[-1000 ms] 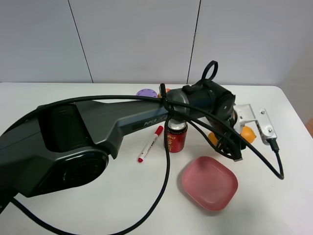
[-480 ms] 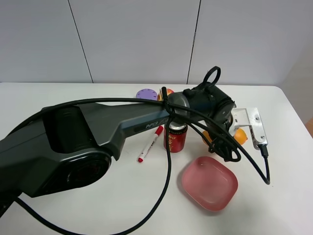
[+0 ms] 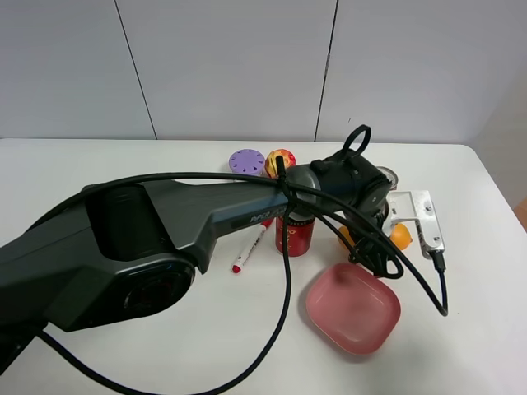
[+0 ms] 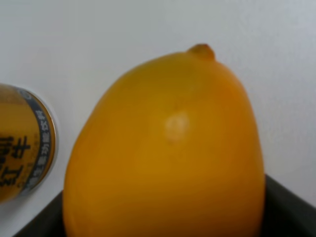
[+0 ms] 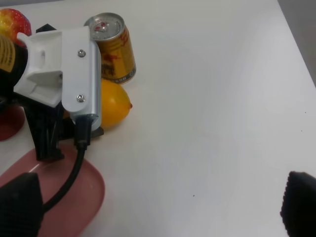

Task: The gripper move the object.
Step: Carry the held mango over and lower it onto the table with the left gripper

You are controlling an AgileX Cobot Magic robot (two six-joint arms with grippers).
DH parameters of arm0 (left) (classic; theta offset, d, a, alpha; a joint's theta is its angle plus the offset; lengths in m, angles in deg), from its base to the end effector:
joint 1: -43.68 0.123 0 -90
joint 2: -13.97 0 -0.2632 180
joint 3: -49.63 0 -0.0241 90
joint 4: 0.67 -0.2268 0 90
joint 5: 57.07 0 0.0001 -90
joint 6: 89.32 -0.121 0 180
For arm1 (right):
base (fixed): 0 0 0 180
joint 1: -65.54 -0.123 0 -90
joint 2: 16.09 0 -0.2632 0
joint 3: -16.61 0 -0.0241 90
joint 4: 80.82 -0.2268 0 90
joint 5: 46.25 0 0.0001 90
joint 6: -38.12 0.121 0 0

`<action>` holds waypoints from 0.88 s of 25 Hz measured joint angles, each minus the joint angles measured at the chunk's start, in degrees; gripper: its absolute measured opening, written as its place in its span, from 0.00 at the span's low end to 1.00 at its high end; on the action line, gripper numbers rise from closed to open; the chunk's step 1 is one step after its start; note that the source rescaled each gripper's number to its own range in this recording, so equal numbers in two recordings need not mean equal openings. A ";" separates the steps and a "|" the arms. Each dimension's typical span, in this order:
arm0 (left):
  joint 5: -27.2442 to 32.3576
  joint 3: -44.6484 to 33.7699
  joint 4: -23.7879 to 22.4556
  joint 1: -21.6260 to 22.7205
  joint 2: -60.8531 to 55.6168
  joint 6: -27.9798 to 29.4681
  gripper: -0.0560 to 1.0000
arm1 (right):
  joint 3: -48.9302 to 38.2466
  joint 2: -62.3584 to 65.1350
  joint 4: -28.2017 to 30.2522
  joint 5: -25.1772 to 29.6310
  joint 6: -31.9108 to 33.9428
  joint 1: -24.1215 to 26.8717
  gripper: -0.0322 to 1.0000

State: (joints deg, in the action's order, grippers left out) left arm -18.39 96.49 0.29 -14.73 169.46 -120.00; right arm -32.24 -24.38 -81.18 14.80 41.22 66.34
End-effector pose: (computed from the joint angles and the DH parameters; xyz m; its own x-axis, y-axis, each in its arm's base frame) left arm 0.2752 -0.4499 0.0807 0.0444 0.8802 -0.4725 0.9607 0.0921 0.2619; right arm 0.0236 0.0003 0.2470 -0.4711 0.0637 -0.8798 0.0361 0.9979 0.0529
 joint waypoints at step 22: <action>-1.46 0.00 4.97 0.00 0.54 3.79 0.57 | 0.00 0.00 0.00 0.00 0.00 0.00 1.00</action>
State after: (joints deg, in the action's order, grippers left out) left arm -19.85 96.49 5.26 -14.73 170.00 -116.21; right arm -32.24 -24.38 -81.18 14.80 41.22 66.34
